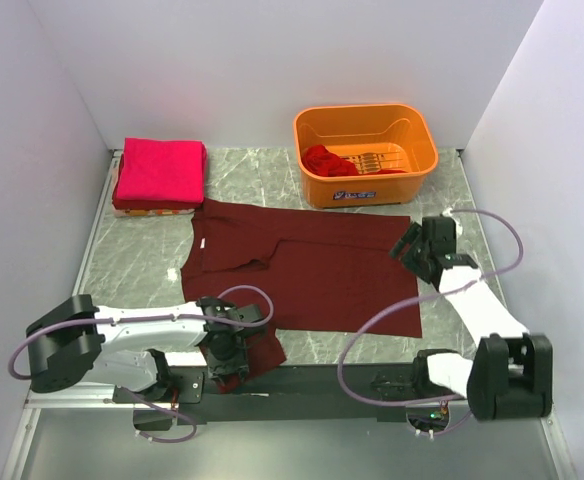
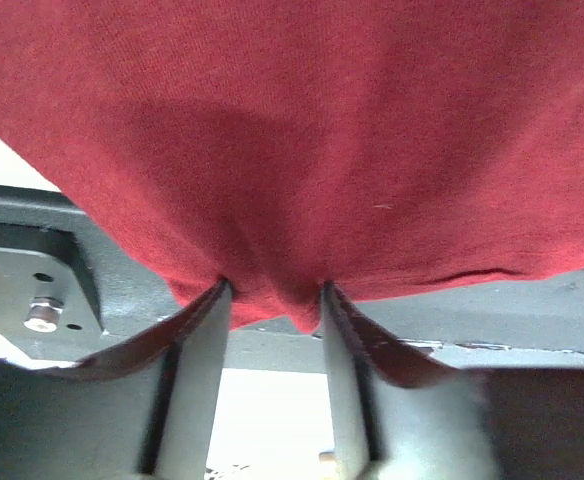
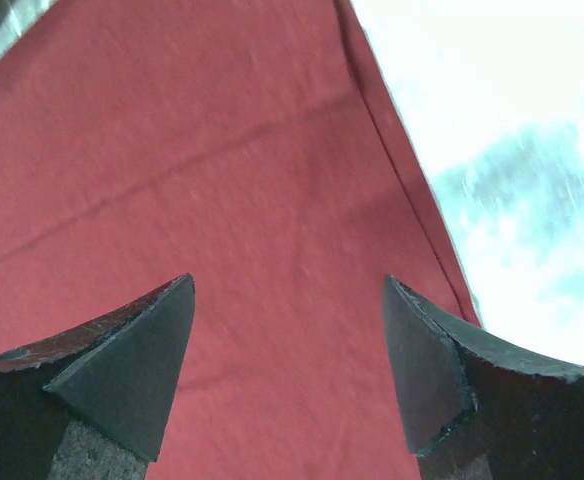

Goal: Fold and stack the t-shirts
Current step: Fold the tshirt

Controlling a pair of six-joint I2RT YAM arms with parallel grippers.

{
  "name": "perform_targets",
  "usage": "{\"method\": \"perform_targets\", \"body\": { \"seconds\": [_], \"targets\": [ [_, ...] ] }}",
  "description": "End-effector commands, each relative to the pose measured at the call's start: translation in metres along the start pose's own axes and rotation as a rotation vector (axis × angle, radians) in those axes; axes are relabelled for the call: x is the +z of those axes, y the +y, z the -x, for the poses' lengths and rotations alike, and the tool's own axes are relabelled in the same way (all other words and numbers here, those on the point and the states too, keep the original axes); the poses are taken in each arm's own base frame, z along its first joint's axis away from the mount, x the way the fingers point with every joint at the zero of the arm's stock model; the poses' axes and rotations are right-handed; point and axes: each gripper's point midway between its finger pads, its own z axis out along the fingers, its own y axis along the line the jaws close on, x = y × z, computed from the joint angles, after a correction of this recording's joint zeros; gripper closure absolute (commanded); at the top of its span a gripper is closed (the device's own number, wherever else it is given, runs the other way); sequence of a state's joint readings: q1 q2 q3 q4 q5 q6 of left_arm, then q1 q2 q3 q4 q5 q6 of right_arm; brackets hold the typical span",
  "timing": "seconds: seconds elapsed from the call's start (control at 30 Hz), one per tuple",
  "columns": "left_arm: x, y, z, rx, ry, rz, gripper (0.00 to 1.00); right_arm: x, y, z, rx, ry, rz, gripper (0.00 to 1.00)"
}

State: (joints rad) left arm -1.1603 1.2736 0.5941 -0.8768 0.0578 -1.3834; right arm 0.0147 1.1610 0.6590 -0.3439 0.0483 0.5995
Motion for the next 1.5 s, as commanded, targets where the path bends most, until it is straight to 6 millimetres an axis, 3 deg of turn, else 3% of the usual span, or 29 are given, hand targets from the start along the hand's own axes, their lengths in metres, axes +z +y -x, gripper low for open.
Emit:
{"method": "perform_targets", "body": {
  "seconds": [0.0,0.03,0.27,0.3,0.43,0.57,0.7,0.9,1.03,1.13,1.2,1.33,1.47],
  "targets": [
    [0.014,0.007,0.007,0.021,-0.045,0.052,0.63,-0.016,-0.009,-0.006,0.051,-0.025,-0.005,0.18],
    [0.013,0.009,0.007,0.018,-0.043,0.061,0.68,-0.019,-0.018,-0.017,0.056,0.005,-0.028,0.18],
    [0.002,0.000,0.008,0.023,-0.049,0.029,0.94,-0.051,-0.035,-0.051,0.145,0.098,-0.066,0.18],
    [0.001,0.006,0.013,0.026,-0.076,0.058,0.99,-0.053,-0.038,-0.057,0.147,0.117,-0.079,0.18],
    [-0.005,0.002,0.016,0.031,-0.082,0.031,0.99,-0.061,-0.061,-0.080,0.158,0.198,-0.189,0.18],
    [-0.012,-0.007,0.022,0.038,-0.088,-0.025,0.99,-0.056,-0.054,-0.098,0.236,0.253,-0.142,0.20],
    [-0.023,-0.014,0.033,0.036,-0.108,-0.079,0.99,-0.051,-0.063,-0.116,0.293,0.289,-0.178,0.21],
    [-0.037,-0.030,0.050,0.068,-0.143,-0.167,0.99,-0.047,-0.076,-0.131,0.310,0.316,-0.231,0.22],
    [-0.048,-0.038,0.060,0.116,-0.161,-0.197,0.99,-0.041,-0.074,-0.126,0.303,0.300,-0.224,0.27],
    [-0.053,-0.043,0.065,0.126,-0.158,-0.239,0.99,-0.037,-0.076,-0.119,0.289,0.268,-0.239,0.32],
    [-0.058,-0.047,0.070,0.113,-0.157,-0.274,0.99,-0.034,-0.074,-0.118,0.292,0.260,-0.227,0.44],
    [-0.066,-0.051,0.078,0.107,-0.170,-0.308,0.99,-0.037,-0.077,-0.116,0.261,0.266,-0.241,0.76],
    [-0.071,-0.054,0.083,0.114,-0.169,-0.325,0.99,-0.044,-0.076,-0.113,0.242,0.268,-0.239,0.91]
  ]
}}
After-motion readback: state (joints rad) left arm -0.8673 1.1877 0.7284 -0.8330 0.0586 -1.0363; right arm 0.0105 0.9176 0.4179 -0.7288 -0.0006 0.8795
